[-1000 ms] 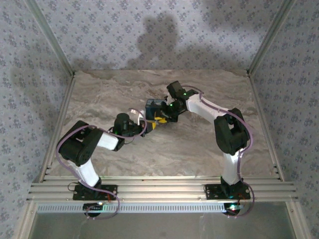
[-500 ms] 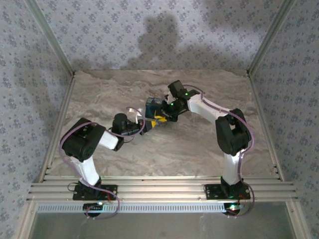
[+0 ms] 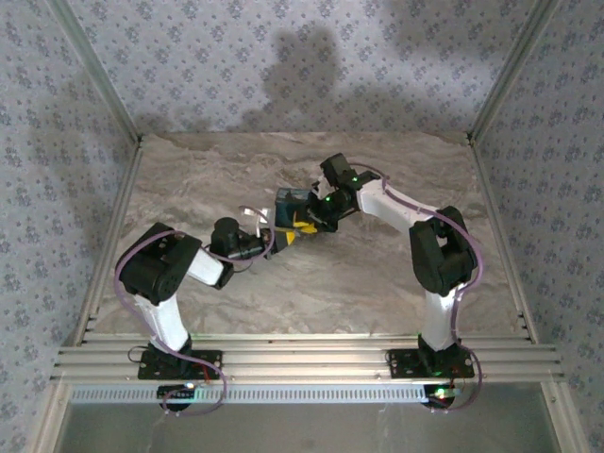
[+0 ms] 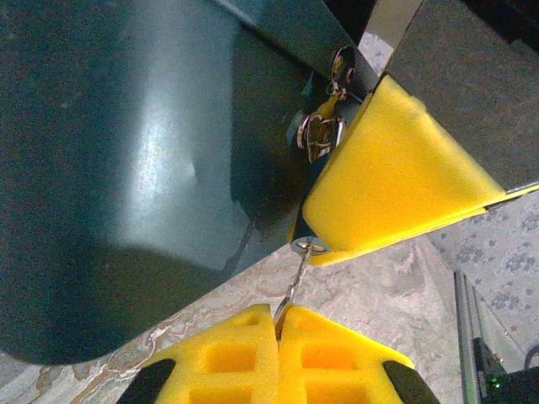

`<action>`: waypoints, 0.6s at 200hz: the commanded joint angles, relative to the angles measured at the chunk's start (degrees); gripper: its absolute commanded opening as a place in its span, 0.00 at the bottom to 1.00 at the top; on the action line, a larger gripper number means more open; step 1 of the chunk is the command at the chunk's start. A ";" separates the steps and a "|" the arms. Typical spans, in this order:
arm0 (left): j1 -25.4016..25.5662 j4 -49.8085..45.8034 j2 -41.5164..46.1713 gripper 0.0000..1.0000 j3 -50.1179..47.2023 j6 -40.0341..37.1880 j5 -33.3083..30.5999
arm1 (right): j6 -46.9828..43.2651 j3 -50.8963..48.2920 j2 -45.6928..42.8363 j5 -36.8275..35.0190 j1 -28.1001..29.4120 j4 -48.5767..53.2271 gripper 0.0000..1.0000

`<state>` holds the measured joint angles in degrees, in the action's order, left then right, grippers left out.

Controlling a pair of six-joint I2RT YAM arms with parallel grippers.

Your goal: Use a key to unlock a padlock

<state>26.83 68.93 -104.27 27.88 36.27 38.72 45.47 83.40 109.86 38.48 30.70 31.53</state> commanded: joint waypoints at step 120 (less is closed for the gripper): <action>2.44 -29.19 13.23 0.00 4.73 -14.27 -10.32 | 4.10 -1.87 -1.15 6.04 -1.07 -4.83 0.00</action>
<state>29.02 45.47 -92.71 30.59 24.25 30.41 48.31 82.15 109.56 41.67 29.95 27.86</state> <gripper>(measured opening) 0.044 0.199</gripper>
